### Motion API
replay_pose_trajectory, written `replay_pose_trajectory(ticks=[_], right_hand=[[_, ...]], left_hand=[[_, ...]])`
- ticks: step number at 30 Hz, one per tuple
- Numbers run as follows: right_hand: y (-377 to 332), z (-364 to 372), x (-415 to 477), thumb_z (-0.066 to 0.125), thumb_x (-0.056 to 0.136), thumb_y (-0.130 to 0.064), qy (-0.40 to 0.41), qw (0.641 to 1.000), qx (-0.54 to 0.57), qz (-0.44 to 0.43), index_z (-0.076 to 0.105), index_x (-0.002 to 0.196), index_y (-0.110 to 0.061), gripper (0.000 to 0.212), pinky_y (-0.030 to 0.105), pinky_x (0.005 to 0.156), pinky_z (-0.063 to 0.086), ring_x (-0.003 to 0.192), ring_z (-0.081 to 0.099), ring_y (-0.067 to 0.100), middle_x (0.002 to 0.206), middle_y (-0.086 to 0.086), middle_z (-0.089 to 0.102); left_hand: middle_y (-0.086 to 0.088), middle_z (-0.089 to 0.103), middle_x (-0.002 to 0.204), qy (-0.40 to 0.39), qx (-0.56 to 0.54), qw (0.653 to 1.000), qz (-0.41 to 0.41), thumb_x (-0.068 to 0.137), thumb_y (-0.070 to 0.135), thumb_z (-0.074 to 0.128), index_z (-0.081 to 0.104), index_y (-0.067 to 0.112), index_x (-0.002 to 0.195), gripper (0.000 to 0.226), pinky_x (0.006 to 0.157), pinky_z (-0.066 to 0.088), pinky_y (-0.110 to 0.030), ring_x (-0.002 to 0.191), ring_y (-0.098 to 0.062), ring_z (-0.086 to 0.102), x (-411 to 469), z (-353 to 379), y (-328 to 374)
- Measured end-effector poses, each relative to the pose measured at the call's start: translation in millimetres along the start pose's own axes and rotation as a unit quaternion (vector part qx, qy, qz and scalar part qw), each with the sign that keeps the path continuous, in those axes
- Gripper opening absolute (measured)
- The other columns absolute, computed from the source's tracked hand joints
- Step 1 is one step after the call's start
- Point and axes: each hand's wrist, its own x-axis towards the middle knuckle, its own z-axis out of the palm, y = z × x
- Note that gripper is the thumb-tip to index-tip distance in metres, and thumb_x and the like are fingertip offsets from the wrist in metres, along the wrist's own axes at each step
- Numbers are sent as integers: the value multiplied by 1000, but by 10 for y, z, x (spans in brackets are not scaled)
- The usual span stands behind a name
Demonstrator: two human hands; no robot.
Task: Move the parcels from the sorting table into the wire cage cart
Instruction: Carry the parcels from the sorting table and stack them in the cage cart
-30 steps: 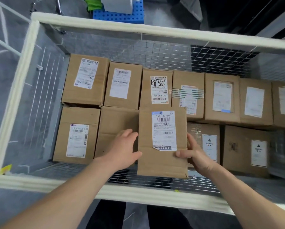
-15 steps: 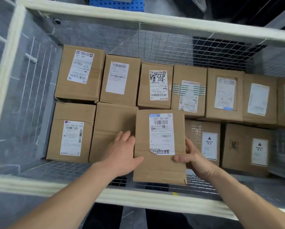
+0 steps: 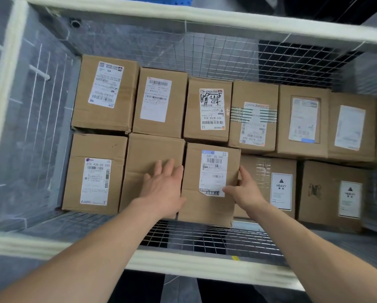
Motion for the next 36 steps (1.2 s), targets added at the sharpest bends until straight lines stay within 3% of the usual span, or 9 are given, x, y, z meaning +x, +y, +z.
replay_pose_trajectory(ticks=[5, 9, 12, 15, 19, 25, 30, 33, 36], right_hand=[[-221, -83, -290, 72, 90, -12, 12, 996, -82, -16, 20, 160, -30, 90, 34, 95, 49, 127, 56, 23, 149, 4, 51], [-459, -207, -676, 67, 93, -21, 38, 972, -222, -62, 42, 149, -10, 62, 36, 98, 45, 127, 54, 27, 145, 9, 55], [-631, -309, -1019, 66, 94, -25, 42, 956, -273, -102, 45, 148, -11, 59, 37, 105, 43, 130, 53, 27, 148, 7, 52], [-792, -447, -1421, 65, 94, -26, 63, 942, -291, -152, 52, 138, -9, 49, 38, 102, 44, 125, 54, 27, 143, 8, 54], [-958, -663, -1979, 63, 97, -29, 83, 926, -298, -214, 44, 149, -17, 57, 32, 111, 35, 146, 35, 19, 155, 2, 45], [-1052, -1011, -2707, 62, 97, -37, 168, 907, -299, -243, 27, 159, -22, 73, 27, 118, 26, 151, 26, 12, 164, -6, 30], [-1027, -1259, -3344, 62, 94, -41, 279, 879, -304, -239, 46, 146, -18, 58, 31, 109, 38, 139, 42, 16, 148, -2, 50], [-945, -1349, -3705, 60, 95, -45, 331, 869, -296, -219, 45, 149, -17, 63, 31, 114, 33, 143, 38, 16, 152, -1, 48], [-813, -1429, -4037, 59, 96, -46, 384, 862, -271, -190, 49, 145, -16, 58, 29, 108, 35, 139, 41, 16, 148, -1, 51]], left_hand=[[-4, -8, 168, 11, 21, 1000, 7, 93, 45, 61, 8, 23, 159, 87, 121, 16, -58, 154, -34, -6, -205, -163, 59], [-3, -6, 168, 34, 18, 999, 23, 94, 44, 60, 8, 21, 160, 87, 123, 14, -57, 155, -31, -6, -447, -392, 199], [-2, -5, 169, 54, 17, 998, 37, 95, 44, 60, 7, 20, 160, 87, 123, 13, -54, 155, -29, -5, -659, -589, 357], [0, 0, 168, 78, 17, 995, 57, 94, 45, 60, 9, 20, 159, 86, 122, 18, -54, 155, -28, -1, -905, -802, 550], [0, 6, 166, 112, 29, 990, 77, 94, 46, 59, 11, 18, 158, 84, 120, 21, -48, 154, -25, 4, -1264, -1102, 830], [3, 13, 165, 162, 22, 977, 138, 95, 43, 57, 16, 19, 157, 79, 119, 25, -40, 152, -20, 12, -1834, -1464, 1208], [4, 14, 166, 190, 42, 954, 226, 96, 47, 56, 13, 20, 159, 81, 121, 26, -40, 152, -18, 16, -2200, -1662, 1540], [5, 20, 164, 204, 65, 935, 282, 96, 50, 55, 18, 21, 158, 78, 121, 26, -40, 150, -17, 20, -2396, -1752, 1734], [6, 22, 163, 215, 95, 911, 339, 96, 53, 54, 19, 21, 158, 78, 121, 25, -38, 150, -15, 20, -2578, -1812, 1920]])
